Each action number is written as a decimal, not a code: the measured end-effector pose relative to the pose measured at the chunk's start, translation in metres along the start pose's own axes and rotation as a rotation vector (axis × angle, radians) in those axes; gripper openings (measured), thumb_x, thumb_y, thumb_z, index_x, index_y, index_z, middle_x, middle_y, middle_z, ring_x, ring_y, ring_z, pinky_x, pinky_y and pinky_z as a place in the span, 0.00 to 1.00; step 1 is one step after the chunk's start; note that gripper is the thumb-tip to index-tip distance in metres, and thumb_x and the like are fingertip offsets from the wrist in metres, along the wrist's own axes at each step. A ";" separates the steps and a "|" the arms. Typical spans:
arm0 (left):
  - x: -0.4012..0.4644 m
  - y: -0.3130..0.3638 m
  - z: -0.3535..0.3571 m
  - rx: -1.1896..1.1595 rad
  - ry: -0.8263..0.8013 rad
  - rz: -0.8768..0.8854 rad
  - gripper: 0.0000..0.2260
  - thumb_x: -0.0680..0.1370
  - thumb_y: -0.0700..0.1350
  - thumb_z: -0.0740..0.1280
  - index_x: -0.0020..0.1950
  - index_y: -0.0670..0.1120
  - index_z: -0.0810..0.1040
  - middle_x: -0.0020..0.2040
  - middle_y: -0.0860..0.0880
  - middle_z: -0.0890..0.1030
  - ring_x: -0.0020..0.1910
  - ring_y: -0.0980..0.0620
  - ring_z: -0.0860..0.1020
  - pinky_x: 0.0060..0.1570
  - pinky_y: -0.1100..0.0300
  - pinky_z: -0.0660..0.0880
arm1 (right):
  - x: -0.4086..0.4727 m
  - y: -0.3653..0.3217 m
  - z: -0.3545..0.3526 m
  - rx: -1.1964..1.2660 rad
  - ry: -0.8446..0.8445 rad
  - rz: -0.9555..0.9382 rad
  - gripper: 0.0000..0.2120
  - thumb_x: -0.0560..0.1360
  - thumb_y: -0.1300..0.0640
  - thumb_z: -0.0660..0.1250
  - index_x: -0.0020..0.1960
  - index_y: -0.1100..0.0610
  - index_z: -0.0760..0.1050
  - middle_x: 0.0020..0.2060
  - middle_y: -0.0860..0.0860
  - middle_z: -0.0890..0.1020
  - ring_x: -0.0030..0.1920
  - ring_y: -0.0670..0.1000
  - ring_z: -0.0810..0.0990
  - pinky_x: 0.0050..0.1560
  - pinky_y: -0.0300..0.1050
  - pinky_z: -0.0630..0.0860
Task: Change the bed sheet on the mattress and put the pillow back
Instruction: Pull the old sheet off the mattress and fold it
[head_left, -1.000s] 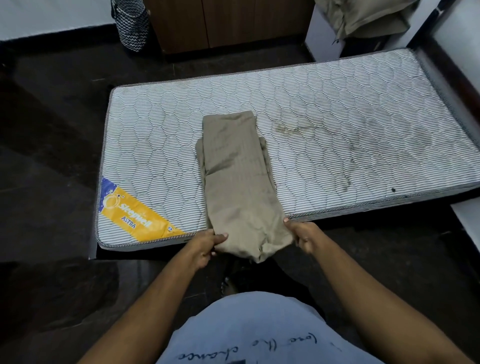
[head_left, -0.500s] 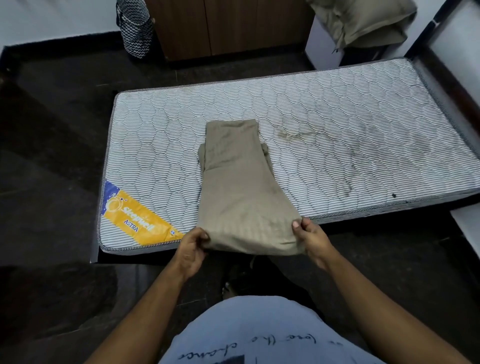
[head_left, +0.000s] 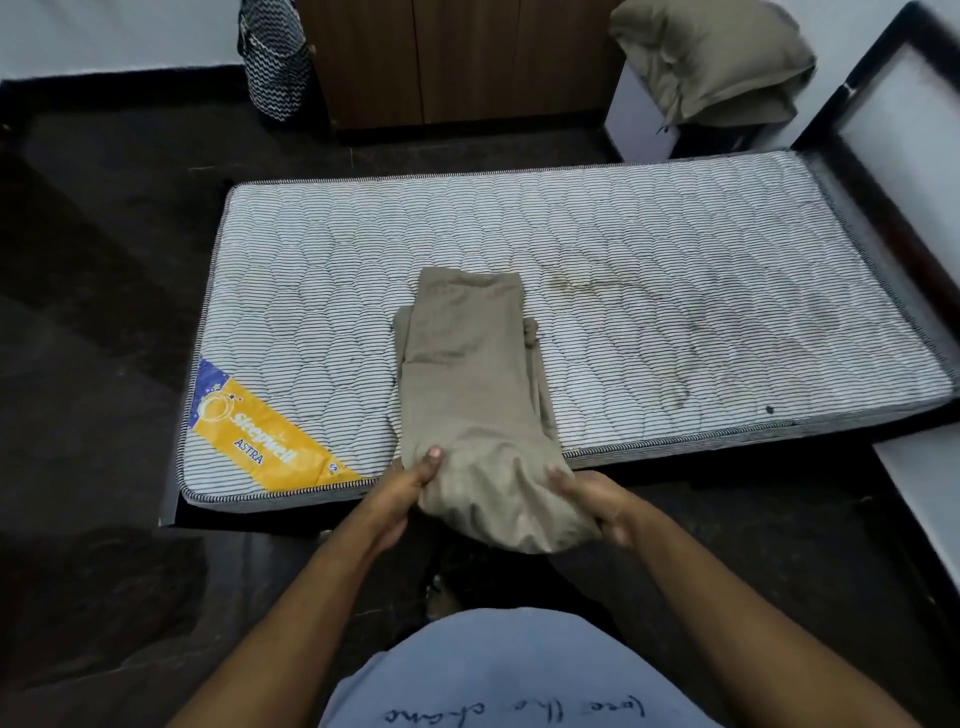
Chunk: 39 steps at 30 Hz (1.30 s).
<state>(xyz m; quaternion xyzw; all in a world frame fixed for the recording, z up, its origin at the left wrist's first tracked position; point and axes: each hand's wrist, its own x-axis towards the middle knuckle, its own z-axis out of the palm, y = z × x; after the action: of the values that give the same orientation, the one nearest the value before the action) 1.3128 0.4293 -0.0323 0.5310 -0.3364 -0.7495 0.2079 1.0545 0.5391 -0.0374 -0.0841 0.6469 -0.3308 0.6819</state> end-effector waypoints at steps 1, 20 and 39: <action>0.000 0.008 0.003 0.027 -0.004 0.016 0.19 0.82 0.48 0.67 0.70 0.41 0.76 0.60 0.43 0.84 0.59 0.44 0.83 0.64 0.44 0.77 | 0.002 -0.005 0.004 -0.048 0.073 -0.050 0.24 0.78 0.47 0.71 0.66 0.63 0.78 0.53 0.57 0.86 0.55 0.58 0.85 0.60 0.57 0.80; -0.046 0.063 -0.018 0.137 -0.311 0.090 0.43 0.58 0.61 0.85 0.64 0.38 0.79 0.60 0.39 0.84 0.61 0.40 0.81 0.55 0.55 0.80 | -0.053 -0.034 -0.016 0.056 0.004 -0.453 0.22 0.67 0.46 0.81 0.52 0.60 0.85 0.50 0.60 0.86 0.50 0.56 0.86 0.48 0.44 0.83; -0.144 0.099 0.024 0.096 -0.126 0.662 0.01 0.74 0.38 0.74 0.44 0.41 0.83 0.36 0.50 0.85 0.32 0.56 0.80 0.31 0.64 0.74 | -0.160 -0.045 0.009 -0.061 0.319 -0.936 0.22 0.78 0.58 0.71 0.69 0.58 0.68 0.53 0.51 0.85 0.55 0.53 0.85 0.50 0.44 0.82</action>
<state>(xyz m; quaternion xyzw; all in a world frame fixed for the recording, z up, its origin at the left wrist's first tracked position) 1.3358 0.4644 0.1385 0.3549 -0.5377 -0.6557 0.3937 1.0561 0.5911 0.1208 -0.3339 0.6455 -0.5911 0.3499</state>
